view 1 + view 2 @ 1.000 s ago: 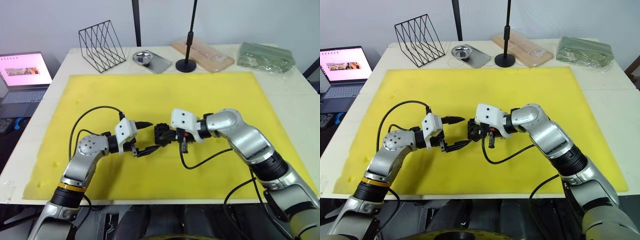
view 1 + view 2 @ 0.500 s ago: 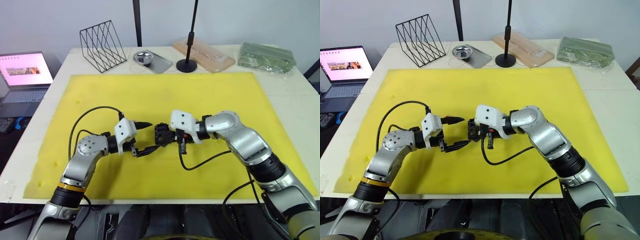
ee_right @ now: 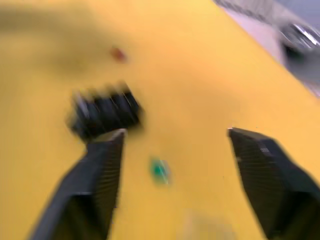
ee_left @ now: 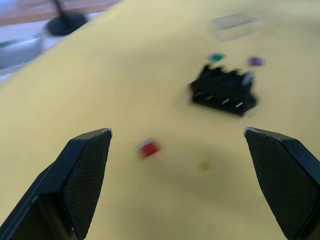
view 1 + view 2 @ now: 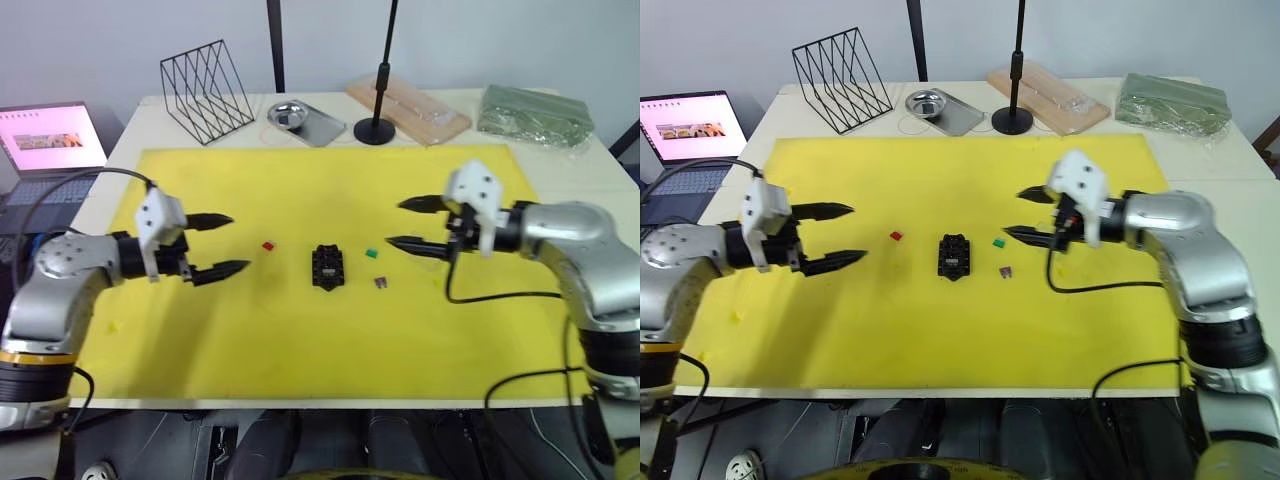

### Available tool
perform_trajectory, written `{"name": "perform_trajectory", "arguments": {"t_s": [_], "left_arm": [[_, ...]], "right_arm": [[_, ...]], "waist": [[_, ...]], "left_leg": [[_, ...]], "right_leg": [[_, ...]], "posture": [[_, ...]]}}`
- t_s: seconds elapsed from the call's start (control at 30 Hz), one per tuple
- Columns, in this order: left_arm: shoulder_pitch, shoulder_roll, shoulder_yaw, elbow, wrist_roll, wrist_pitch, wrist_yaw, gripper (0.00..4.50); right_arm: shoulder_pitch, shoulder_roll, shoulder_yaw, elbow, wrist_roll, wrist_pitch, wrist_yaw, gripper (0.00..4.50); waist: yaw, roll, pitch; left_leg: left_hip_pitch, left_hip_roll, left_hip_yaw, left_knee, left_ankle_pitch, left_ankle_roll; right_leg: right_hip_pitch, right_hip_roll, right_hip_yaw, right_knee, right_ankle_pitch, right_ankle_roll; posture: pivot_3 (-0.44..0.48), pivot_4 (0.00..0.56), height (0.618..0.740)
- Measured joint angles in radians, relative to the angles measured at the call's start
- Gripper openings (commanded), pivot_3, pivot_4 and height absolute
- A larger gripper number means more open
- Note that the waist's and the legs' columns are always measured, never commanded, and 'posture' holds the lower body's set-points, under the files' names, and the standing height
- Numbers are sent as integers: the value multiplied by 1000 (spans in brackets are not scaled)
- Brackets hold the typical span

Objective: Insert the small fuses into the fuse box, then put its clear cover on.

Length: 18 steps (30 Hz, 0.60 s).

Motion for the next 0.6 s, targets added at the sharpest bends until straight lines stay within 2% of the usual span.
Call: {"name": "perform_trajectory", "arguments": {"t_s": [0.07, 0.23, 0.4, 0.5, 0.6], "left_arm": [[20, 43, 42, 68, 34, -34, 9, 4500], [52, 60, 98, 152, 83, -109, 49, 4500], [56, 41, 103, 191, 93, -120, 87, 4500], [56, 41, 105, 166, 65, -50, 90, 4500], [29, 37, 134, 118, -82, 231, 126, 4500]], "right_arm": [[92, -71, -81, 119, -34, -75, 2, 4466], [175, -88, -199, 319, -51, -222, -5, 4466], [172, -71, -213, 342, -19, -243, -7, 4466], [146, -60, -201, 284, 8, -216, -8, 4466], [103, -24, -152, 156, 52, -163, -20, 4466]], "waist": [[0, 0, 0], [-8, 2, 1], [-17, 2, 1], [-23, 2, 1], [-28, 2, 1]], "left_leg": [[0, 0, 2, 0, 0, 0], [1, 2, 3, -1, 0, 0], [1, 2, 1, -1, 0, 0], [1, 2, 1, -1, 0, 0], [1, 2, 0, -1, 0, 0]], "right_leg": [[0, 0, 0, 0, 0, 0], [0, 0, 1, 0, 0, 0], [0, 0, 1, 0, 0, -1], [0, 0, 1, 0, 0, -1], [0, 1, 1, 1, 0, 0]], "posture": [[0, 150, 740], [0, 150, 740], [0, 150, 740], [0, 150, 740], [0, 150, 740]]}}
